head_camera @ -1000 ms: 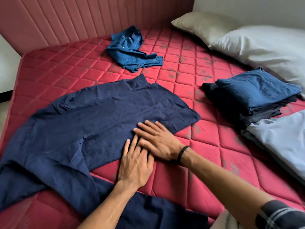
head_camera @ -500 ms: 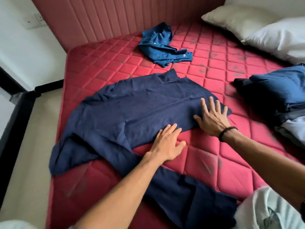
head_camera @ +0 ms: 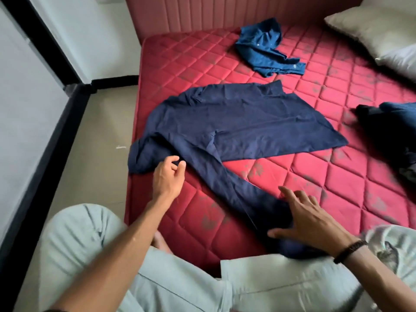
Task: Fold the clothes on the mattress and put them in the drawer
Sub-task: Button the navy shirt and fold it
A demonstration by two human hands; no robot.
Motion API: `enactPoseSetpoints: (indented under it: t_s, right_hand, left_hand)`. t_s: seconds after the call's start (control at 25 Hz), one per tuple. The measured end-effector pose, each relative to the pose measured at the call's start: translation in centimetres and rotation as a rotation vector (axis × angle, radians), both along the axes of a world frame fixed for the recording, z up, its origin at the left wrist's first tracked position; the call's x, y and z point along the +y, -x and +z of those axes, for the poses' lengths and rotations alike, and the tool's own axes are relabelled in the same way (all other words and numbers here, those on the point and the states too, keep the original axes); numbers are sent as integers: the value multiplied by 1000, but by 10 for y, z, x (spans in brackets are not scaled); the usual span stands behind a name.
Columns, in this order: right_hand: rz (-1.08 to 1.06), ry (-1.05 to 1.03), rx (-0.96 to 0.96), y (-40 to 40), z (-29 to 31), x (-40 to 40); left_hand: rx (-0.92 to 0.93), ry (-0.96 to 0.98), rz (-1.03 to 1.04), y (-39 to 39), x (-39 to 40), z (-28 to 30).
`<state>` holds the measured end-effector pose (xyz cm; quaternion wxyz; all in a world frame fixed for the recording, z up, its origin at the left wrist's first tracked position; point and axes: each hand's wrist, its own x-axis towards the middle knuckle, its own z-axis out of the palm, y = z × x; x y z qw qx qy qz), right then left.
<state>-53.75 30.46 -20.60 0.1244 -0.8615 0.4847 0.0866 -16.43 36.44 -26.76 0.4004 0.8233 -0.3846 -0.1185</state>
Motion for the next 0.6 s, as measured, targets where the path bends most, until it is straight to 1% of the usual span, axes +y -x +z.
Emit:
enactPoseSetpoints:
  t_s: [0.04,0.12,0.2,0.24,0.32,0.4,0.52,0.56,0.6]
  right_hand:
    - [34,24,28,-3,7,8]
    - [119,135,-2,-9,7,34]
    - [156,131,-58,-10,-5,54]
    - [184,121,-144,-9,-11,58]
    - [127,81,-368,-14,-3,58]
    - [-41,-97,-604,-23,32,54]
    - [-387,-423,-1091,-25,100,42]
    - [-512,-589,-1221,-25,121,40]
    - [-599,-733,-1307,-25,136,40]
  left_hand:
    - [61,4,34,2,-4,4]
    - [165,7,66,2,-6,3]
    - [221,-8,72,-2,-9,-2]
    - [236,-26,73,-6,-11,-6]
    - [253,-32,68,-8,-13,-6]
    - [270,-20,69,-10,-13,-1]
    - [350,-16,97,-10,-14,4]
    - [417,-7,126,-11,-15,11]
    - [520,18,156,-14,-18,17]
